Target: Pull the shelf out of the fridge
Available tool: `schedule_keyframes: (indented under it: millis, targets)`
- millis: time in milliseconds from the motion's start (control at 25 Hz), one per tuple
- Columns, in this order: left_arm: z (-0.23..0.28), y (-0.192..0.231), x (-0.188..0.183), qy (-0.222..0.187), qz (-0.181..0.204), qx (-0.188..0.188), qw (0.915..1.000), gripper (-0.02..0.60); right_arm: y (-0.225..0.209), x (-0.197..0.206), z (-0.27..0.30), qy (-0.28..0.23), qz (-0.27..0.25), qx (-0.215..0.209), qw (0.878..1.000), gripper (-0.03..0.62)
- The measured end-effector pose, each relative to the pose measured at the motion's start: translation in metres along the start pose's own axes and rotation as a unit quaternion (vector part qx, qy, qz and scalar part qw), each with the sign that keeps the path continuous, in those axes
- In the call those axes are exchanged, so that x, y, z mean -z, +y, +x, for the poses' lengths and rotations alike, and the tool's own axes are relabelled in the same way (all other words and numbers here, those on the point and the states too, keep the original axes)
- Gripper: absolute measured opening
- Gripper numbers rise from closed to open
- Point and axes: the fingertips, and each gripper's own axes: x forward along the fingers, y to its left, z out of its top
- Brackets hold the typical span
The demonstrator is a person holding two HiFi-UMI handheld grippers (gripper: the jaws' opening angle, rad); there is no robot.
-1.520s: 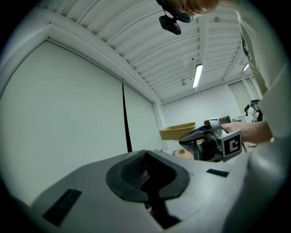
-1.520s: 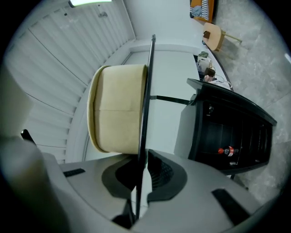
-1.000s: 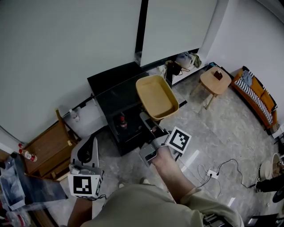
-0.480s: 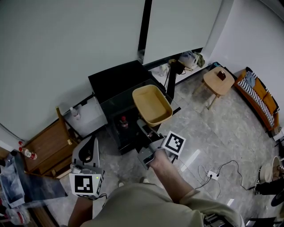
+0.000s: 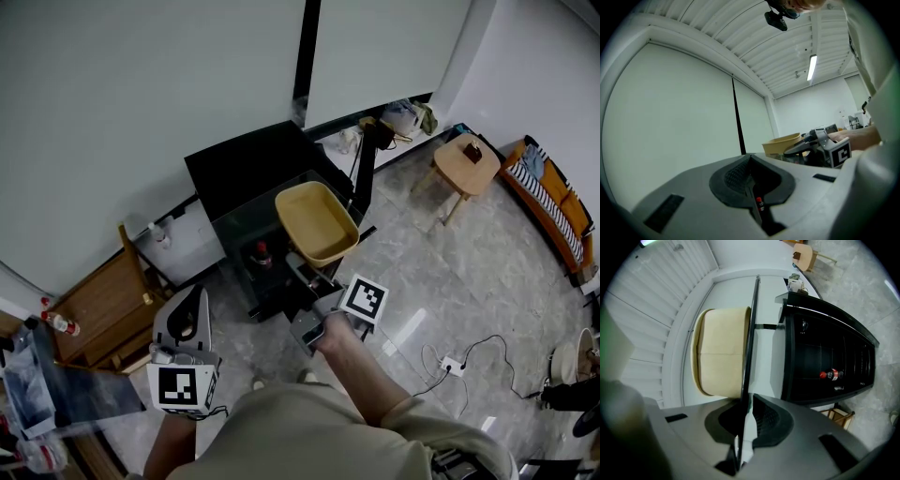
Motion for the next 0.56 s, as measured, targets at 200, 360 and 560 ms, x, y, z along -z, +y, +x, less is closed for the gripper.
schedule_keyframes:
  millis: [200, 360, 560]
  targets:
    - [0.0001, 0.0014, 0.0039, 0.004, -0.001, -0.001, 1.0, 0.006, -0.0006, -0.0009, 0.0022, -0.001, 0.01, -0.009, 1.0, 0.008]
    - [0.0004, 0.0018, 0.0079, 0.006, -0.002, -0.001, 1.0, 0.006, -0.0031, -0.0013, 0.0028, -0.001, 0.01, -0.008, 1.0, 0.008]
    - [0.0086, 0.0026, 0.0043, 0.003, -0.001, 0.003, 1.0, 0.006, -0.0061, -0.0063, 0.0078, 0.0, 0.014, -0.004, 1.0, 0.008]
